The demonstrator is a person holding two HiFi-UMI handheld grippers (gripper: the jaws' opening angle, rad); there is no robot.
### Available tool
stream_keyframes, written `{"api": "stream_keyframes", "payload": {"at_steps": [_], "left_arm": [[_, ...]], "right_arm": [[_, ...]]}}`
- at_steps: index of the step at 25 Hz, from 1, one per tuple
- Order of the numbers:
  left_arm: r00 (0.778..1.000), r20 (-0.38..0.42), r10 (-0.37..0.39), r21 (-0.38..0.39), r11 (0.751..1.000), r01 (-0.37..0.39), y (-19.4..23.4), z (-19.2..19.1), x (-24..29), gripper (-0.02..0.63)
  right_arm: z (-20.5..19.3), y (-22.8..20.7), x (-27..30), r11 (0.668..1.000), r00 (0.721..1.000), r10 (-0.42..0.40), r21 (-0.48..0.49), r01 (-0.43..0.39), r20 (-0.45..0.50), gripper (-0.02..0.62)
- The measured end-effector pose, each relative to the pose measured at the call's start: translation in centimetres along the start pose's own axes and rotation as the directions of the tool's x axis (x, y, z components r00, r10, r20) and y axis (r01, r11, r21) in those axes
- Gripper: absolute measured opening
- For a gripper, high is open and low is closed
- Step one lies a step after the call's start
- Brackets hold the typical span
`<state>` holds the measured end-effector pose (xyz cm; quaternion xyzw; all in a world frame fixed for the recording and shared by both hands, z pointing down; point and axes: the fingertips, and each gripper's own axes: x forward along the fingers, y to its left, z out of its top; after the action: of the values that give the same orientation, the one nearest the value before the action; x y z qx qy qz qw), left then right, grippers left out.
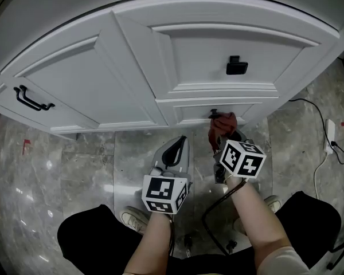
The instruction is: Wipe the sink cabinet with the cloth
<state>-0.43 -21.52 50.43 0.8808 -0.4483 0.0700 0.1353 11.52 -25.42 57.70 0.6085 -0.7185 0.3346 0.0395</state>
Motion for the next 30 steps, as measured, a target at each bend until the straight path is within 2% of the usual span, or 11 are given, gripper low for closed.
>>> {"api": "stream_keyframes", "payload": {"at_steps": [10, 16, 21, 25, 28, 30], "left_arm": [[1.000, 0.001, -0.026, -0.007, 1.000, 0.026, -2.4, -0.1, 1.7, 0.000], [0.999, -0.003, -0.038, -0.018, 0.999, 0.038, -3.7, -0.4, 2.4, 0.000], [0.999, 0.007, -0.036, -0.017, 0.999, 0.036, -4.1, 0.2, 2.4, 0.000], [0.997, 0.072, -0.003, -0.005, 1.000, 0.003, -3.6, 3.2, 1.0, 0.000], [0.989, 0.149, 0.019, -0.005, 1.000, -0.019, -3.4, 6.5, -0.6, 0.000], [0.981, 0.191, 0.018, 0.023, 0.999, -0.023, -3.9, 8.5, -1.9, 0.000]], "right_arm": [[2.2, -6.0, -2.5, 0.993, 0.992, -0.115, 0.021, 0.115, 0.042, 0.077], [2.5, -7.6, -3.4, 0.990, 0.989, -0.144, 0.005, 0.144, 0.047, 0.077], [3.6, -8.7, -5.1, 0.980, 0.978, -0.196, -0.021, 0.198, 0.078, 0.075], [4.2, -7.1, -7.3, 0.983, 0.979, -0.165, -0.062, 0.173, 0.116, 0.077], [5.7, -4.1, -9.1, 0.975, 0.977, -0.116, -0.166, 0.146, 0.176, 0.078], [7.1, -1.7, -10.6, 0.960, 0.973, -0.072, -0.247, 0.127, 0.220, 0.078]]}}
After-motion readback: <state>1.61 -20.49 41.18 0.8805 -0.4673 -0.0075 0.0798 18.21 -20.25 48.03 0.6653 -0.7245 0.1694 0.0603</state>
